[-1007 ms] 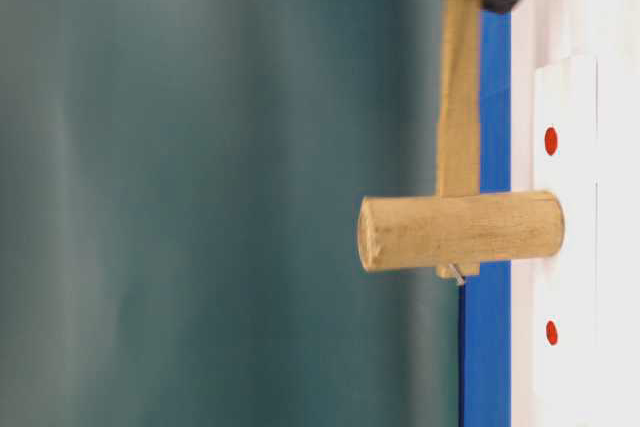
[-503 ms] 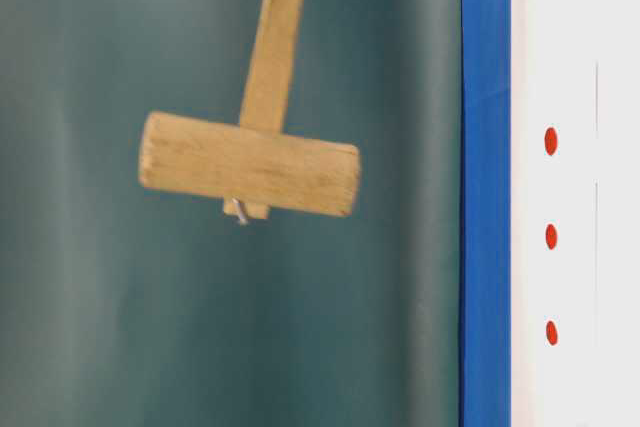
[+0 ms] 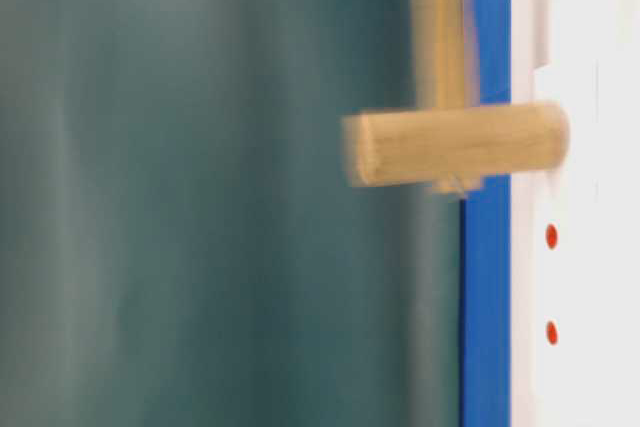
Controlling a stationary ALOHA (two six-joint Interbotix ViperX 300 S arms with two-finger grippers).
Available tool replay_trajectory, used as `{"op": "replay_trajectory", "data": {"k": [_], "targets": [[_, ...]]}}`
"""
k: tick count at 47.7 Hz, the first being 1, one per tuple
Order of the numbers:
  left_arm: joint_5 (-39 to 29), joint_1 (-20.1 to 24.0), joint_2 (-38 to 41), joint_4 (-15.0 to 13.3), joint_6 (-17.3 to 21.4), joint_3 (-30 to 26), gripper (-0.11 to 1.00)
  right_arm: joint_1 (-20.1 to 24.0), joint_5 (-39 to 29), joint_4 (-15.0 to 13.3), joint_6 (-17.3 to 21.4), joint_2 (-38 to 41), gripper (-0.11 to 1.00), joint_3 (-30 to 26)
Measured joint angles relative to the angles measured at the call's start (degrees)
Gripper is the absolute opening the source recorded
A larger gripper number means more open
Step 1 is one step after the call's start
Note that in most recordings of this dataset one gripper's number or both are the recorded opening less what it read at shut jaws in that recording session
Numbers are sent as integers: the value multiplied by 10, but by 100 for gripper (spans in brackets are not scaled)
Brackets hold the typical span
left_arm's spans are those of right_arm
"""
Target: Hit the mark with a hammer.
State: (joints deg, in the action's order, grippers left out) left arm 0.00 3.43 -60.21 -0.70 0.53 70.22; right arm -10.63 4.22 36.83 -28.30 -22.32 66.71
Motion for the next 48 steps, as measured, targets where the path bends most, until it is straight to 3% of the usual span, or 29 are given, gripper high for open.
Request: {"op": "replay_trajectory", "data": {"k": [5, 12, 35, 48], "targets": [[0, 0, 0, 0, 0, 1, 80, -2, 2, 6, -1, 58, 1, -1], [0, 0, 0, 0, 0, 1, 80, -2, -2, 7, -8, 61, 1, -11], [0, 0, 0, 0, 0, 1, 80, -1, -15, -12, -11, -98, 1, -46], [0, 0, 0, 0, 0, 1, 80, 3, -39, -23, -11, -96, 1, -79]]}}
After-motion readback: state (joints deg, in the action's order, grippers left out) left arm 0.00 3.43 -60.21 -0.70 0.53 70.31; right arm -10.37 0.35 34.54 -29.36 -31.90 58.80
